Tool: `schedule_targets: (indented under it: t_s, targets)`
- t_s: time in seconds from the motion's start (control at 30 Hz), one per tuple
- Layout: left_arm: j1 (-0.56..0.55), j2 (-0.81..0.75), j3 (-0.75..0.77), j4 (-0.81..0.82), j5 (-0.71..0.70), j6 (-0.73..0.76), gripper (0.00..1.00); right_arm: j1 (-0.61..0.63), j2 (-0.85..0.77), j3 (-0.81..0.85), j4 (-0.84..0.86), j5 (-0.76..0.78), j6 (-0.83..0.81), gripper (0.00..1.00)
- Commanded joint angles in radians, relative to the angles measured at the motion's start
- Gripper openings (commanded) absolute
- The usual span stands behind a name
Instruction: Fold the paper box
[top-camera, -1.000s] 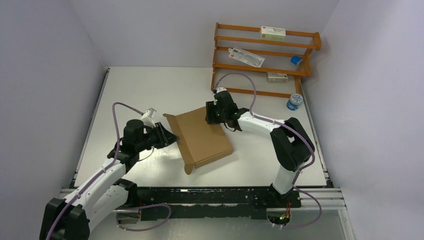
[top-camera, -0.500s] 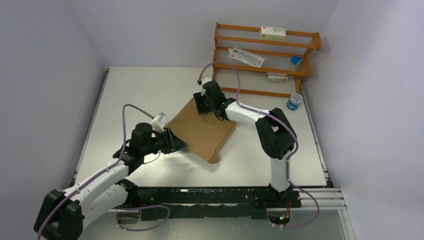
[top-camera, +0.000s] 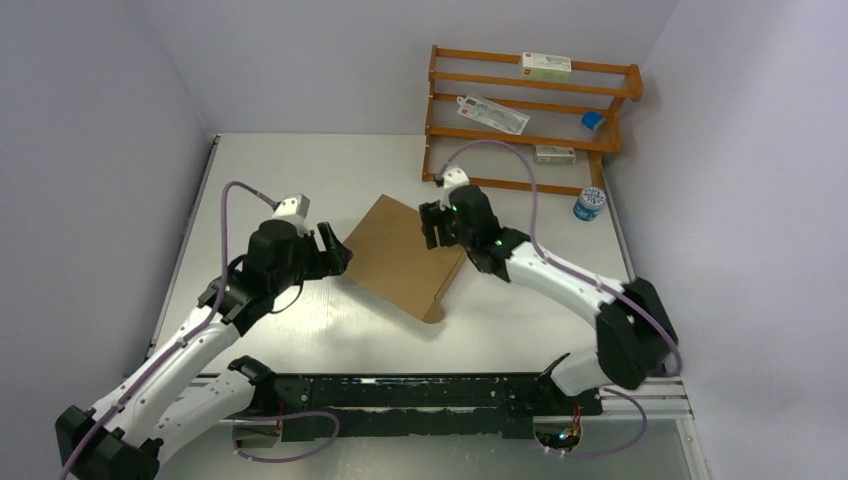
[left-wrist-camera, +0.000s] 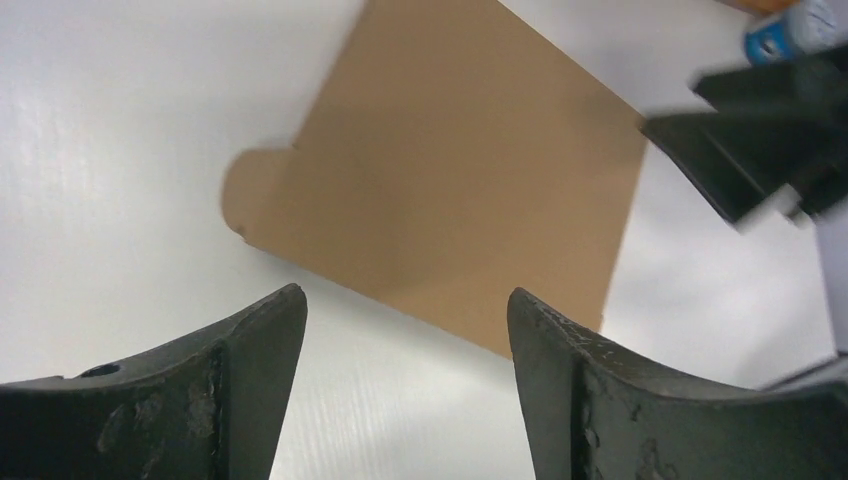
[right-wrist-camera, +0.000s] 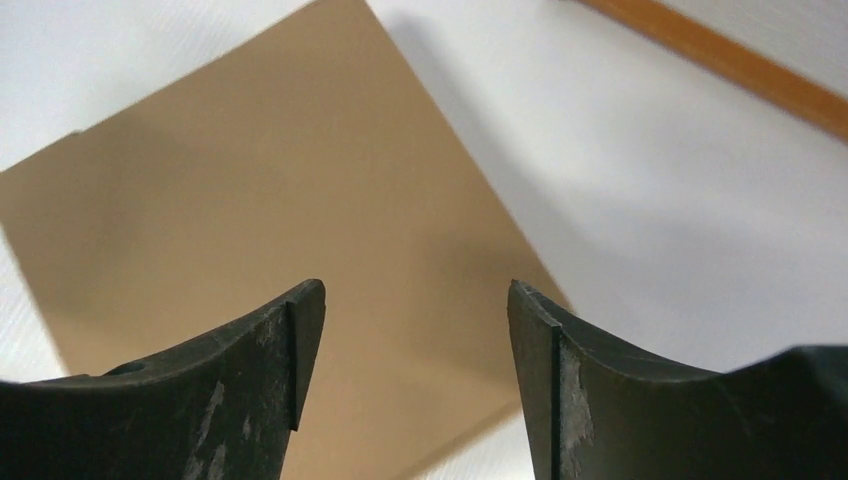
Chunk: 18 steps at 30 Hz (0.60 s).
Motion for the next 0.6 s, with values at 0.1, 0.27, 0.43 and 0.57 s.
schedule_targets:
  t_s: [0.1,0.27,0.43,0.57]
  targets:
    - [0.107,0.25,0.124,0.032,-0.007,0.098,0.78,0.008,-0.26,-0.231,-0.015,-0.024,0.144,0.72]
    - [0.162,0.442,0.186,0.139,0.107,0.094,0.77,0.132,-0.264,-0.257,-0.003,-0.018,0.013,0.73]
    - [0.171,0.597,0.253,0.164,0.138,0.1,0.75,0.358,-0.177,-0.233,0.016,0.158,-0.098,0.75]
    - [0.173,0.651,0.228,0.216,0.147,0.091,0.72,0.52,-0.095,-0.19,0.017,0.314,-0.2,0.77]
